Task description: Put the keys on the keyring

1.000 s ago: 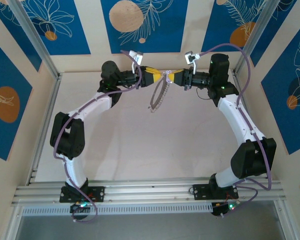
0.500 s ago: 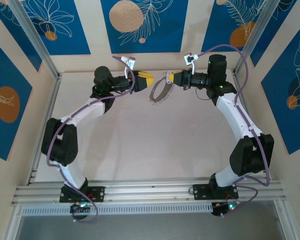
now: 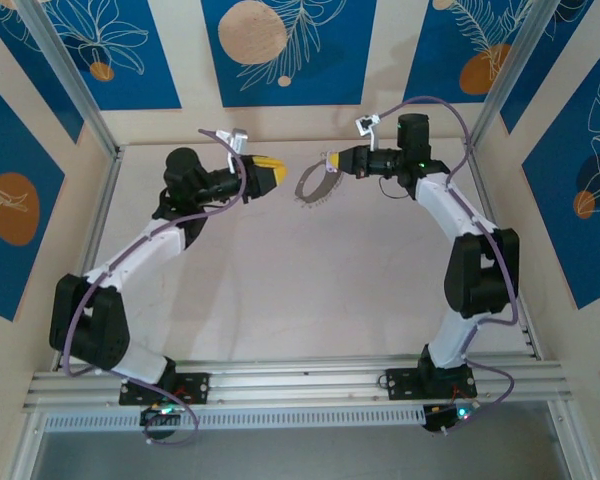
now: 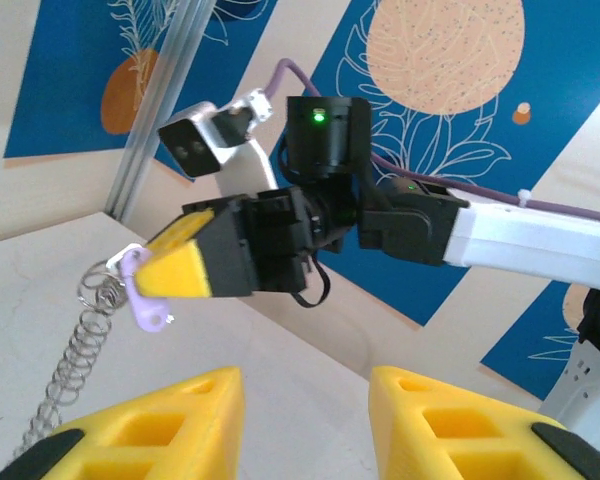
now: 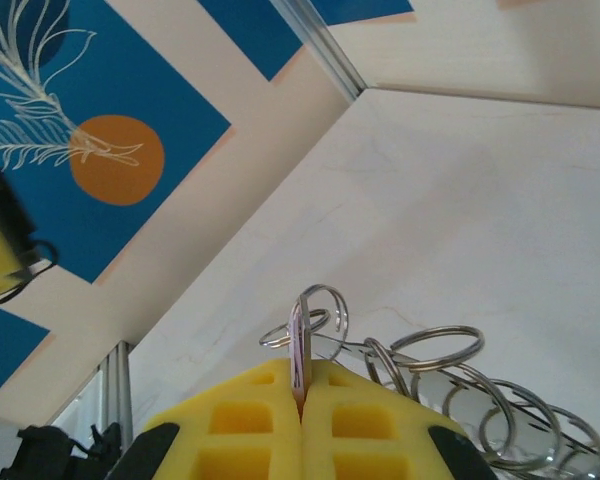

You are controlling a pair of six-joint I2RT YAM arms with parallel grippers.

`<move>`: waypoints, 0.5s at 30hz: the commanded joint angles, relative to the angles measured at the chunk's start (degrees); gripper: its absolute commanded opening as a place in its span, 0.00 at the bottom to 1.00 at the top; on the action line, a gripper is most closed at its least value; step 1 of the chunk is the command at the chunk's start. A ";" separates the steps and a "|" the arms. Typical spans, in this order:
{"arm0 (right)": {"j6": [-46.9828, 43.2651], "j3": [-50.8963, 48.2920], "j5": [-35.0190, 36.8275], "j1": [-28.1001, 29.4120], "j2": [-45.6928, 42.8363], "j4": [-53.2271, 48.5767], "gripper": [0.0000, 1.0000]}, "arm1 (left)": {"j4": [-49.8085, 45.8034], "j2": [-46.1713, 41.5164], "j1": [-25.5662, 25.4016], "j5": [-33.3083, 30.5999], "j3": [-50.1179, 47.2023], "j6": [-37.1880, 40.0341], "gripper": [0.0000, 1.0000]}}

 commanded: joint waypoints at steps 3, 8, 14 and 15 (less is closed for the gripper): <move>0.76 7.53 1.42 -0.64 6.21 0.19 0.00 | -2.07 -1.71 0.37 -2.14 -2.75 1.81 0.37; 1.83 12.00 2.32 -1.53 13.42 0.98 0.00 | -2.00 -1.44 0.38 -1.81 -2.84 1.46 0.38; 5.55 10.15 2.46 -1.54 17.03 6.07 0.00 | -1.51 -1.26 0.39 -1.79 -3.49 1.17 0.38; 6.04 9.27 2.70 -1.48 16.90 6.96 0.00 | -1.42 -1.28 0.38 -1.87 -3.59 1.04 0.38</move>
